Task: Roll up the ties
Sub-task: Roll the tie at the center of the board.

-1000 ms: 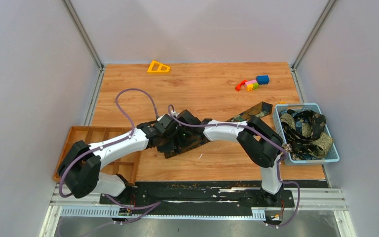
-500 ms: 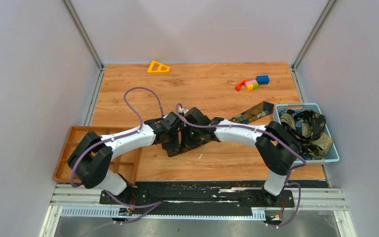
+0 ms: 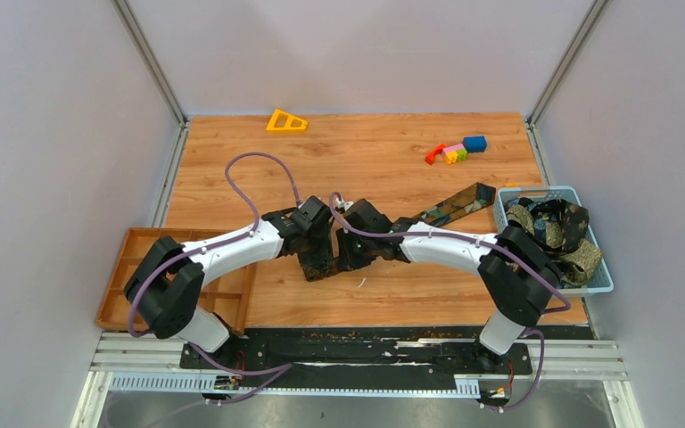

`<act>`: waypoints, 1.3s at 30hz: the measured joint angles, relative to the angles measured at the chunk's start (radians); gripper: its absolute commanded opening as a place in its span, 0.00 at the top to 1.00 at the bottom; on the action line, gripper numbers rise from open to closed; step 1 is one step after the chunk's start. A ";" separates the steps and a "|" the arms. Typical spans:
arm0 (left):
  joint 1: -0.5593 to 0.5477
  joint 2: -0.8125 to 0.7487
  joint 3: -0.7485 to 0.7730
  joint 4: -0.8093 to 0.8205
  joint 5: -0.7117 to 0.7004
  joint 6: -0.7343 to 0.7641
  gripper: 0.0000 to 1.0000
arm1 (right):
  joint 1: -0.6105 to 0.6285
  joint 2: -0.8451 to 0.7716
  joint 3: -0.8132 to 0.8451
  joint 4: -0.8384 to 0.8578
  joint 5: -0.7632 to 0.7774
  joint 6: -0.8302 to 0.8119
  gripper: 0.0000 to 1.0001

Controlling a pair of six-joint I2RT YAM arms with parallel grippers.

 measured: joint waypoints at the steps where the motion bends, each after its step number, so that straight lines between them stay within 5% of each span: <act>1: 0.000 0.000 0.002 0.002 0.002 0.000 0.52 | 0.000 -0.004 -0.002 0.000 0.001 0.000 0.87; 23: 0.014 -0.171 -0.004 -0.006 -0.040 0.000 0.35 | -0.007 -0.062 -0.030 0.031 -0.051 0.019 0.67; 27: 0.034 -0.259 -0.027 -0.032 -0.085 0.011 0.26 | -0.007 -0.045 -0.005 0.029 -0.065 0.019 0.63; 39: 0.054 -0.523 -0.228 -0.076 -0.171 0.063 0.24 | -0.006 0.115 0.156 0.007 -0.089 0.010 0.70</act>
